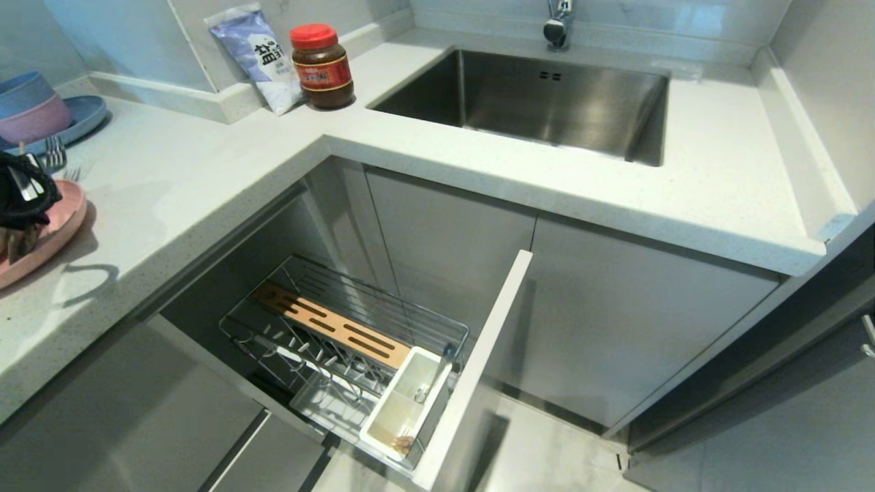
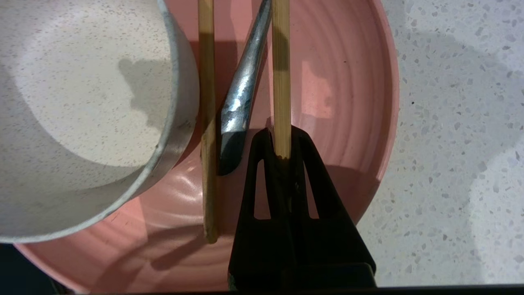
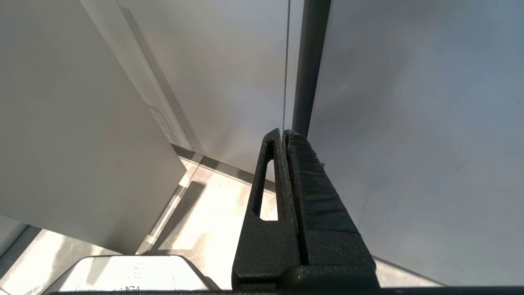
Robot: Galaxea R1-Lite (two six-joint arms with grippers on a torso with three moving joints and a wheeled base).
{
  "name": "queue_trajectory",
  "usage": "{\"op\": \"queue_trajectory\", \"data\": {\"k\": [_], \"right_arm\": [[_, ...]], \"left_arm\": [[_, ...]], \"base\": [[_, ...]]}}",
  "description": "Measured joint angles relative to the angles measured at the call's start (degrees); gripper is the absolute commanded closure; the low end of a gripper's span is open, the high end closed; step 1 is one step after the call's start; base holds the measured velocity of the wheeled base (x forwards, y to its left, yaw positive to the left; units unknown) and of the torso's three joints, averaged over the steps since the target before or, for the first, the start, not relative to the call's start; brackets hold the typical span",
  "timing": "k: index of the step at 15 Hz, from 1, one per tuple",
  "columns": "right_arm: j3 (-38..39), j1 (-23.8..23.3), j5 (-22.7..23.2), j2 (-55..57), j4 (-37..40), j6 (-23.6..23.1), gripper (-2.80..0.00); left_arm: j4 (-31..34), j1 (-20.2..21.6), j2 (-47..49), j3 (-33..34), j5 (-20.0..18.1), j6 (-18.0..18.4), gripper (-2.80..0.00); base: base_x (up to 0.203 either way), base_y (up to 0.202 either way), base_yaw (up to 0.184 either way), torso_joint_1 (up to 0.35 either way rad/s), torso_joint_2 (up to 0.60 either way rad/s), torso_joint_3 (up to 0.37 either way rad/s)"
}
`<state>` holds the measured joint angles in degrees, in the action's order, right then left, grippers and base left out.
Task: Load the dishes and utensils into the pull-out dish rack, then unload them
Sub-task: Take the chopsticks out of the cupboard
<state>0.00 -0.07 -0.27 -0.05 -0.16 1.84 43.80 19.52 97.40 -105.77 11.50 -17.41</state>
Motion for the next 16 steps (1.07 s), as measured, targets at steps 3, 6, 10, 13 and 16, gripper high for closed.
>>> {"op": "queue_trajectory", "data": {"k": [3,6,10,13,16], "right_arm": [[0.0,-0.02,0.0,0.0,0.0,0.0,0.0],[0.0,-0.02,0.02,0.0,0.0,0.0,0.0],[0.0,-0.02,0.0,0.0,0.0,0.0,0.0],[0.0,-0.02,0.0,0.0,0.0,0.0,0.0],[0.0,-0.02,0.02,0.0,0.0,0.0,0.0]], "left_arm": [[0.0,0.05,0.62,-0.13,0.02,-0.01,0.0],[0.0,0.02,0.81,-0.22,0.02,-0.05,0.0],[0.0,-0.04,0.89,-0.16,0.05,-0.04,0.0],[0.03,-0.04,0.89,-0.1,0.11,-0.02,0.0],[0.16,-0.06,0.89,0.0,0.11,-0.04,-2.8]], "base": [[0.0,0.0,0.0,0.0,0.0,0.0],[0.0,0.0,0.0,0.0,0.0,0.0],[0.0,0.0,0.0,0.0,0.0,0.0],[0.0,0.0,0.0,0.0,0.0,0.0],[0.0,0.0,0.0,0.0,0.0,0.0]]}}
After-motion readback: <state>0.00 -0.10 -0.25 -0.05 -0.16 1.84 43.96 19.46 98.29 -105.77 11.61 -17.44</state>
